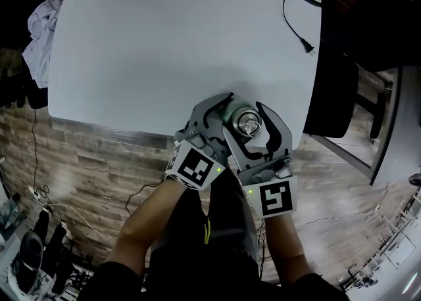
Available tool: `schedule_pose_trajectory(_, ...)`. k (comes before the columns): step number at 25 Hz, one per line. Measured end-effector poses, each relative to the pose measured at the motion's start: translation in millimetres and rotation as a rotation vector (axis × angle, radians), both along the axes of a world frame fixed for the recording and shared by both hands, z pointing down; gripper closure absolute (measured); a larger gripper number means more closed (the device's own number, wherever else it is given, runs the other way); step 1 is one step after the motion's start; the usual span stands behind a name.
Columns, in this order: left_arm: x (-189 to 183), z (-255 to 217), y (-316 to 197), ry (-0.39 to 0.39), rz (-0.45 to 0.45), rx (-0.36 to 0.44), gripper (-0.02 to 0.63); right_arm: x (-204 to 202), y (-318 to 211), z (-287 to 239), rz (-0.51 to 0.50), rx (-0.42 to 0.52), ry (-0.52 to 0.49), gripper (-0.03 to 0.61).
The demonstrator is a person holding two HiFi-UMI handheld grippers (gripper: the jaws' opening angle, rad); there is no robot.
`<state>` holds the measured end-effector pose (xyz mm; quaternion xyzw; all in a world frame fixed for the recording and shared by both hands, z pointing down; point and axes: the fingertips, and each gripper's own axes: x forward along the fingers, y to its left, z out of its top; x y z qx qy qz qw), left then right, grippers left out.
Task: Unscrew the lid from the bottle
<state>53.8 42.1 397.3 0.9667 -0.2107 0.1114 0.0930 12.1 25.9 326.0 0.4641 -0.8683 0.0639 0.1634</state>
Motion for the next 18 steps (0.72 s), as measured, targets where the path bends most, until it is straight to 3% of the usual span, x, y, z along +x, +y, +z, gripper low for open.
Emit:
schedule_pose_trajectory(4, 0.3, -0.2, 0.4, 0.001, 0.005, 0.001, 0.245, 0.0, 1.1, 0.9, -0.024, 0.018, 0.001, 0.302)
schedule_pose_trajectory(9, -1.5, -0.1, 1.1, 0.005, 0.004, -0.002, 0.245, -4.7, 3.3, 0.3, -0.124, 0.024, 0.007, 0.302)
schedule_pose_trajectory(18, -0.8, 1.5, 2.9, -0.001, 0.025, 0.008, 0.245, -15.0, 14.0, 0.3, -0.588, -0.019, 0.062, 0.302)
